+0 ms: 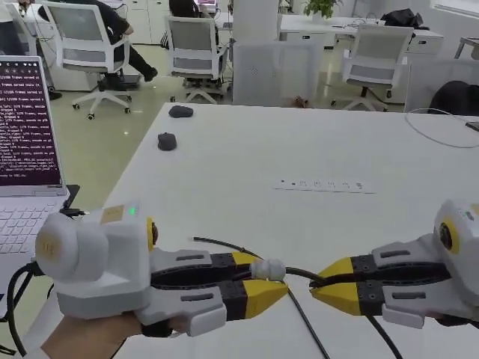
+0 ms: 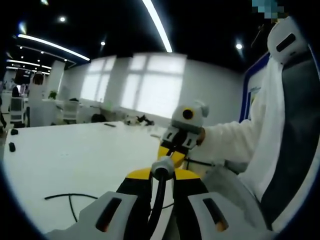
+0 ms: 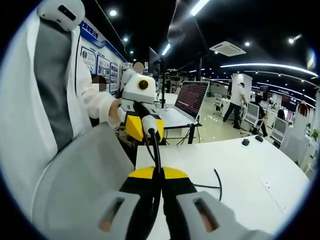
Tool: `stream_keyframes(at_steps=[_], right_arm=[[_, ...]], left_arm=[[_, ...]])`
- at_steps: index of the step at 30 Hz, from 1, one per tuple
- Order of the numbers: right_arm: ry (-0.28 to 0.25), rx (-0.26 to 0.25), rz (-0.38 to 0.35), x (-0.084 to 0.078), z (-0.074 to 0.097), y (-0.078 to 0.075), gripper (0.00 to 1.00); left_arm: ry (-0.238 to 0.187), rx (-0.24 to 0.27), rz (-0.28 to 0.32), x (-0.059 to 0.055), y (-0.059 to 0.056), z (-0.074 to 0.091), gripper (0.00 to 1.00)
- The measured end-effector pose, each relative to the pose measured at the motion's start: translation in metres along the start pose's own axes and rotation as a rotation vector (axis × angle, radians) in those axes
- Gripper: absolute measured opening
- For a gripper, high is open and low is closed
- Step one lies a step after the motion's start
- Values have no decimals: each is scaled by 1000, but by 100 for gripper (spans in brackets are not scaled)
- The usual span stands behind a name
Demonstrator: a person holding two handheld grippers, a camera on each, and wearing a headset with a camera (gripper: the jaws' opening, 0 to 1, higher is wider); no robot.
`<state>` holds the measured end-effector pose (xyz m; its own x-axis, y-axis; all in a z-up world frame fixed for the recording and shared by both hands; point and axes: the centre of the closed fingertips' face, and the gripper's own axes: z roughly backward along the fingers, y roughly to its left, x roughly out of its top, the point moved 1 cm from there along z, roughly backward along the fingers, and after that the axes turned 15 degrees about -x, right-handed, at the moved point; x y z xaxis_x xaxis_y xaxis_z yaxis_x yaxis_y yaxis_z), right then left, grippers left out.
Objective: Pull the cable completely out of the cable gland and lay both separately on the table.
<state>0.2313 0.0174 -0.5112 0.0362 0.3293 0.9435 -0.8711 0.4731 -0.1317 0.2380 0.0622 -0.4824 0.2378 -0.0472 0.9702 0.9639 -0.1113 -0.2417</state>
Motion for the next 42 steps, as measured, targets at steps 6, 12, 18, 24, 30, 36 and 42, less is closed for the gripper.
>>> stream_keyframes(at_steps=[6,12,18,24,30,36,42], right_arm=[[30,-20,-12,-14,2,-6,2],[96,-61,-14,-38,8,-18,2],[142,-88,-42,-60,14,-27,2],[183,-126,-54,-76,21,-37,2],[198,-153,-79,-88,23,-45,2],[216,-171,-102,-88,24,-45,4],[167,-169,-50,-59,25,-41,19]], left_arm=[[1,10,-7,1,4,5,15],[-29,29,3,5,5,12,15],[-48,45,5,10,6,17,15],[-67,56,6,13,8,22,15],[-38,64,1,8,10,20,15],[-39,80,12,8,11,17,15],[-17,96,17,6,19,16,15]])
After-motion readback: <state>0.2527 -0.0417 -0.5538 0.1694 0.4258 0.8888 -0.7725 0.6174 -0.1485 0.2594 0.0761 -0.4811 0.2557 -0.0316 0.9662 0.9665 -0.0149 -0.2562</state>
